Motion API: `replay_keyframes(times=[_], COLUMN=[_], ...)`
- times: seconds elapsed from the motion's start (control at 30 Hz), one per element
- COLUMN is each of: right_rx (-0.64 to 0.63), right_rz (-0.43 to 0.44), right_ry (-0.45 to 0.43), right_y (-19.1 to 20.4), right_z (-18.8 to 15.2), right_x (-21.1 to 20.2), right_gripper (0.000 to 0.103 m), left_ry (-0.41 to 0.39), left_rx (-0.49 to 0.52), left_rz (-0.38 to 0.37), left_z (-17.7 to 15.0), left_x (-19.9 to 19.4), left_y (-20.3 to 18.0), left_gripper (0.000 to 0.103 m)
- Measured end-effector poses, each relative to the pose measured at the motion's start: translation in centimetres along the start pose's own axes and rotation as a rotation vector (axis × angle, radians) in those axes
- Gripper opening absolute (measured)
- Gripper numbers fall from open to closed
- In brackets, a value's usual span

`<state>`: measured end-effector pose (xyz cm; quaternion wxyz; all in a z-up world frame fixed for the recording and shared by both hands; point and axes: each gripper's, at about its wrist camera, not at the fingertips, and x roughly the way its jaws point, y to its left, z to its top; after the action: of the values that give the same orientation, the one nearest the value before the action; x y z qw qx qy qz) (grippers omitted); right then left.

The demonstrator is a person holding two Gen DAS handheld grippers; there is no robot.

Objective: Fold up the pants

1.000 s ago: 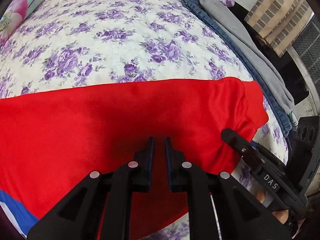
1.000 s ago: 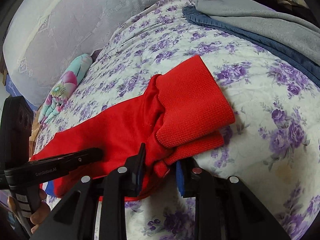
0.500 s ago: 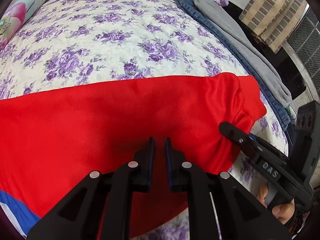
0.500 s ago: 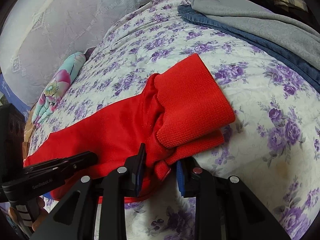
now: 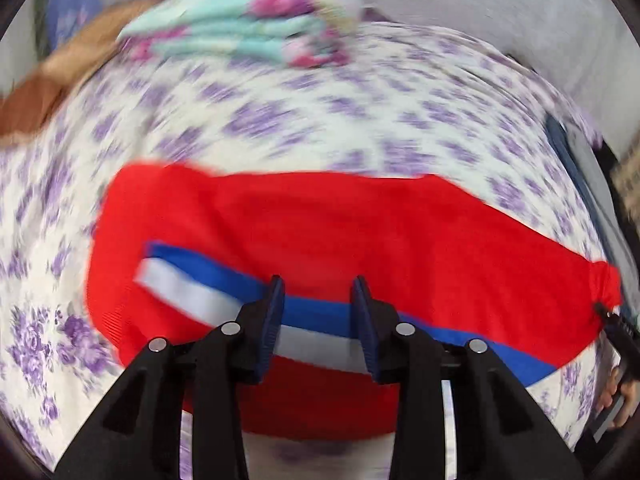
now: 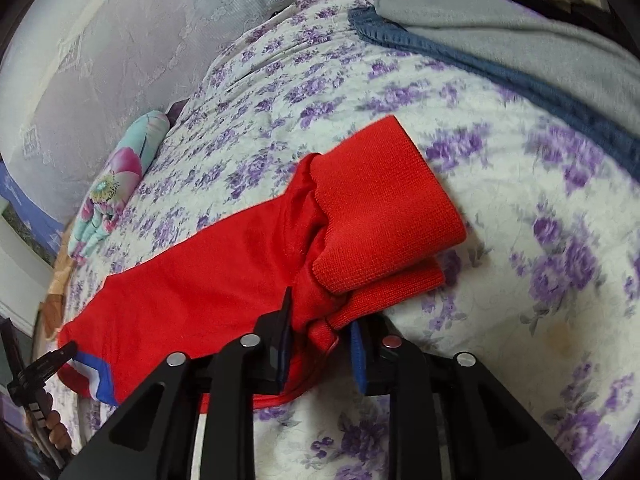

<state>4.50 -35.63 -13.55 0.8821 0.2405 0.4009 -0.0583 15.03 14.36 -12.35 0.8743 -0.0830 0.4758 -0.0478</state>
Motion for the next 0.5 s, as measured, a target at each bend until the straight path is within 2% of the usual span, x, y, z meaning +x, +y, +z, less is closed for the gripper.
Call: replay_keyframes(times=[0.07, 0.1, 0.23, 0.3, 0.4, 0.5], right_rx=[-0.063, -0.093, -0.222, -0.289, -0.419, -0.560], right_rz=[-0.051, -0.072, -0.181, -0.213, -0.177, -0.129], right_ry=[-0.015, -0.025, -0.046, -0.049, -0.059, -0.045], right_y=[1.9, 2.8, 6.9, 9.3, 14.3, 19.8], right_z=[0.8, 1.1, 2.2, 2.3, 1.8, 0.5], right_x=[-1.3, -1.9, -3.4, -3.6, -3.8, -3.0], right_gripper=[0.022, 0.022, 0.022, 0.022, 0.022, 0.022], left_ry=[-0.003, -0.033, -0.078, -0.080, -0.071, -0.073], left_rx=[-0.015, -0.006, 0.079, 0.075, 0.035, 0.030], left_rz=[-0.047, -0.051, 0.012, -0.011, -0.090, -0.101], left_z=[-0.2, -0.4, -0.8, -0.7, -0.6, -1.0], left_x=[1.0, 1.1, 1.3, 1.3, 1.2, 1.0], left_y=[1.2, 1.2, -0.5, 0.0, 1.3, 1.2], left_gripper=[0.026, 0.027, 0.029, 0.029, 0.030, 0.031])
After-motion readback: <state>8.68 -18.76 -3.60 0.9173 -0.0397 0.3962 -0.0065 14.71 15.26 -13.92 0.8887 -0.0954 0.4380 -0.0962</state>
